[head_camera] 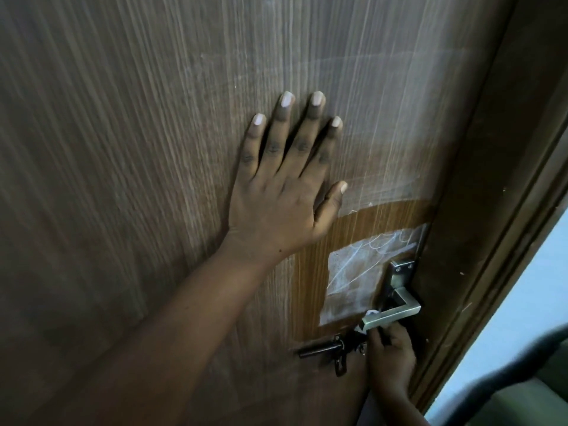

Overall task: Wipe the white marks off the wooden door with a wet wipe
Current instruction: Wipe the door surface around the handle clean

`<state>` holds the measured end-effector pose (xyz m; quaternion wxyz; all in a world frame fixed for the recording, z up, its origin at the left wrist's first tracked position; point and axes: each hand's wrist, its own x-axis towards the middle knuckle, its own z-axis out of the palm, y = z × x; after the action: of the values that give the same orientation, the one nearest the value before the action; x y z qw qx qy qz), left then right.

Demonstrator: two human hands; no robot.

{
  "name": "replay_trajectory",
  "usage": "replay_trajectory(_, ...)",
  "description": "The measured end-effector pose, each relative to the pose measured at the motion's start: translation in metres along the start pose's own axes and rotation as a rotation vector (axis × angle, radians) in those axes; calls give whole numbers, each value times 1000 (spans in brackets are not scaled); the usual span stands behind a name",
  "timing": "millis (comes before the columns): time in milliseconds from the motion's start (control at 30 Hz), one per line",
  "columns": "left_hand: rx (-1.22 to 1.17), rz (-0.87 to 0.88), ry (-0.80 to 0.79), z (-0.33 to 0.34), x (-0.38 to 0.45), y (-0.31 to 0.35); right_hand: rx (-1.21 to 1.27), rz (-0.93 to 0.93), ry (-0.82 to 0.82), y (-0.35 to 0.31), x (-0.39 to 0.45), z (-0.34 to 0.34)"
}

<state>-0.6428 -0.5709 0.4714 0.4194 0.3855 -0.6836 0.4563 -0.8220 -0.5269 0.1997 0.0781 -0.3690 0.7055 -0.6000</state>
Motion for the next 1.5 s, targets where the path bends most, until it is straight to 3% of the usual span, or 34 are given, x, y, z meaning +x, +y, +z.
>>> replay_trajectory(67,-1,-5,4,0,-1,1,-63,-164,-55,-12,-16,8)
replay_trajectory(167,0,4,4,0,-3,3,-202,-583,-166,-26,-42,17)
replay_trajectory(200,-2,9,2,0,-4,4,-193,-630,-194,-28,-46,20)
replay_trajectory(333,-16,15,-6,2,-7,4,-125,-571,-301,-30,-54,22)
replay_trajectory(433,-19,18,-12,1,-8,4,-106,-683,-307,-50,-52,19)
replay_trajectory(567,-33,23,-15,0,-7,3,-95,-758,-247,-103,-43,14)
replay_trajectory(767,-74,23,-21,-1,-9,2,25,-756,-20,-161,6,-11)
replay_trajectory(933,-72,22,-18,0,-8,2,18,-866,-58,-158,21,-19)
replay_trajectory(1000,-75,22,-22,0,-9,2,6,-804,-1,-152,37,-27)
replay_trajectory(1167,-76,24,-26,0,-9,2,-39,-393,186,-136,82,-52)
replay_trajectory(1267,-73,21,-15,1,-9,2,-136,-412,201,-132,86,-48)
replay_trajectory(1500,-60,22,2,3,-10,1,-33,-330,242,-123,80,-44)
